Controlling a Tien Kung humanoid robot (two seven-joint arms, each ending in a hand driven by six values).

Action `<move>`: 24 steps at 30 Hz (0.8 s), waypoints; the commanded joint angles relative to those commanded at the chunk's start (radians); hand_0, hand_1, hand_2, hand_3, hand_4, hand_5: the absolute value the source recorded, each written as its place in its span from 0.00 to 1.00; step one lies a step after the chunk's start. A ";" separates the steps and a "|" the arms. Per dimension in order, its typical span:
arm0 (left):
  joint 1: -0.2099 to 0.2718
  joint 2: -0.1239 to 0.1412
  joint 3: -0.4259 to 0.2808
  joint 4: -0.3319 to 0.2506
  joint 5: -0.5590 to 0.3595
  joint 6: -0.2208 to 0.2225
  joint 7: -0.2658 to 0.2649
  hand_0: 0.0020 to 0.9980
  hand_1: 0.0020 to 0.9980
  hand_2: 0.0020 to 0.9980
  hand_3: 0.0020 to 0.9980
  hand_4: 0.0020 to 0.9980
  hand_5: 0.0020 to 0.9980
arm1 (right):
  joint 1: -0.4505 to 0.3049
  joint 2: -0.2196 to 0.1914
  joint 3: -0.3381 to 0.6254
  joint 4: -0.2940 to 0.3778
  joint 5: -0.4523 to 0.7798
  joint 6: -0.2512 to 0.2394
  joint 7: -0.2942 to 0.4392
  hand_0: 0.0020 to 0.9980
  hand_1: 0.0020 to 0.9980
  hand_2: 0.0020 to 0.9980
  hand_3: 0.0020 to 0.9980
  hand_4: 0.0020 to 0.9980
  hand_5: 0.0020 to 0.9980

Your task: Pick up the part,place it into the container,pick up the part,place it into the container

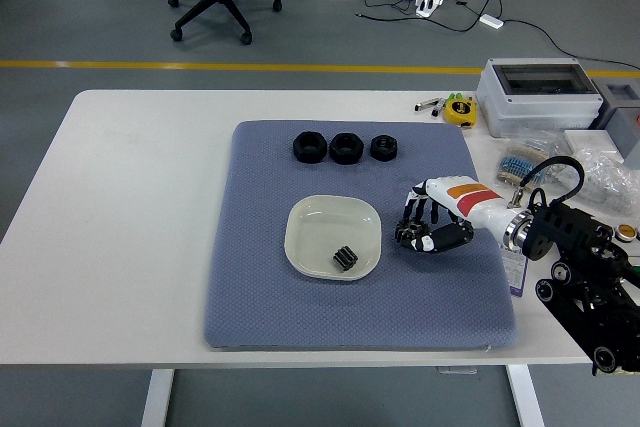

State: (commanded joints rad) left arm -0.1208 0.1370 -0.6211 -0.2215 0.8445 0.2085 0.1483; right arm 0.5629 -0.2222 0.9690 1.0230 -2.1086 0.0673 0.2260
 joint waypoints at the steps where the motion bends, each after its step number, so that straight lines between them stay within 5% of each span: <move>1: 0.000 0.000 0.000 0.000 0.001 0.000 0.000 0.67 0.69 0.69 0.57 0.64 0.60 | 0.000 -0.001 0.004 0.007 -0.002 -0.001 0.000 0.16 0.31 0.41 0.47 0.85 0.24; 13: 0.003 0.001 -0.001 -0.001 0.002 -0.002 0.001 0.67 0.69 0.69 0.57 0.64 0.60 | 0.042 0.028 -0.022 0.104 0.009 -0.029 -0.005 0.16 0.30 0.41 0.47 0.85 0.24; 24: 0.004 0.002 -0.008 -0.006 0.016 -0.005 0.010 0.67 0.69 0.69 0.57 0.64 0.60 | 0.146 0.138 -0.154 0.010 0.014 -0.071 -0.001 0.18 0.35 0.44 0.49 0.82 0.27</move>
State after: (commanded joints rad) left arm -0.1173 0.1387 -0.6295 -0.2272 0.8603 0.2037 0.1581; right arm 0.7092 -0.0844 0.8151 1.0332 -2.0943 -0.0038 0.2254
